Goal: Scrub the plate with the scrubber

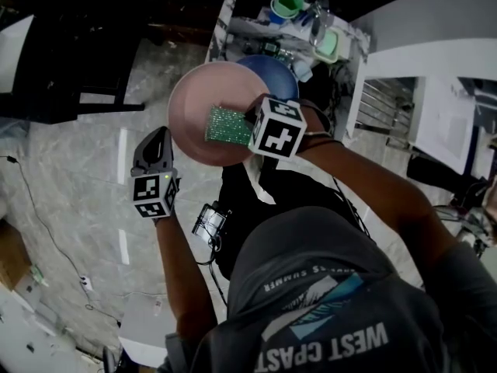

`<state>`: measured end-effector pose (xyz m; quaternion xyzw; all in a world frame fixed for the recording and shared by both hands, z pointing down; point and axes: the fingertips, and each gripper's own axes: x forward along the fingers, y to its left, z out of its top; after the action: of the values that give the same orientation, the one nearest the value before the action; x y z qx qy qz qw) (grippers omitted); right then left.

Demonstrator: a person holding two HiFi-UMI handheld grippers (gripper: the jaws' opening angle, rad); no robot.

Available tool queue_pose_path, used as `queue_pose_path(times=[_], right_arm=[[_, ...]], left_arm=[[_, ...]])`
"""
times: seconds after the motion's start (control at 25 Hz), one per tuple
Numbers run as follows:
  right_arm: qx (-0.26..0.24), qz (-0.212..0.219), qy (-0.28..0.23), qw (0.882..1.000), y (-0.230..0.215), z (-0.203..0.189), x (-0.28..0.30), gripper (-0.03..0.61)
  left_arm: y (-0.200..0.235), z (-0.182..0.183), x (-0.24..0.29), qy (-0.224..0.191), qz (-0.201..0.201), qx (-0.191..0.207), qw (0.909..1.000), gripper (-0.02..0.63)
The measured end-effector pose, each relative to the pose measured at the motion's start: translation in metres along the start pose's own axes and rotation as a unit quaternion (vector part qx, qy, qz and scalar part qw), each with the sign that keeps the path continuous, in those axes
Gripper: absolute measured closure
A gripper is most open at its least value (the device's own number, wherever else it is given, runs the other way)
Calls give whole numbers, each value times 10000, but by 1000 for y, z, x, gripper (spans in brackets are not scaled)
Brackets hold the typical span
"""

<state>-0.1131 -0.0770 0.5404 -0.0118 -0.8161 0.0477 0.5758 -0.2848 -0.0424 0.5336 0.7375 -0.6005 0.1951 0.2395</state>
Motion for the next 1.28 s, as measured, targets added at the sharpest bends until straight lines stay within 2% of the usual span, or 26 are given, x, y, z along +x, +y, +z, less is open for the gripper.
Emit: queue_pose_path(times=[0.36, 0.76, 1.08, 1.28], right_arm=[[-207, 206, -89, 9995, 17, 30, 20, 545], [-189, -39, -151, 9997, -20, 60, 25, 545], [77, -352, 20, 9993, -60, 42, 15, 545], [248, -367, 88, 9990, -65, 23, 9, 545]], left_arm=[[-3, -5, -2, -40, -3, -55, 10000, 612], [-1, -7, 0, -62, -95, -136, 9998, 611], [0, -6, 1, -23, -174, -72, 9998, 611], [5, -5, 2, 2, -170, -19, 9999, 611]])
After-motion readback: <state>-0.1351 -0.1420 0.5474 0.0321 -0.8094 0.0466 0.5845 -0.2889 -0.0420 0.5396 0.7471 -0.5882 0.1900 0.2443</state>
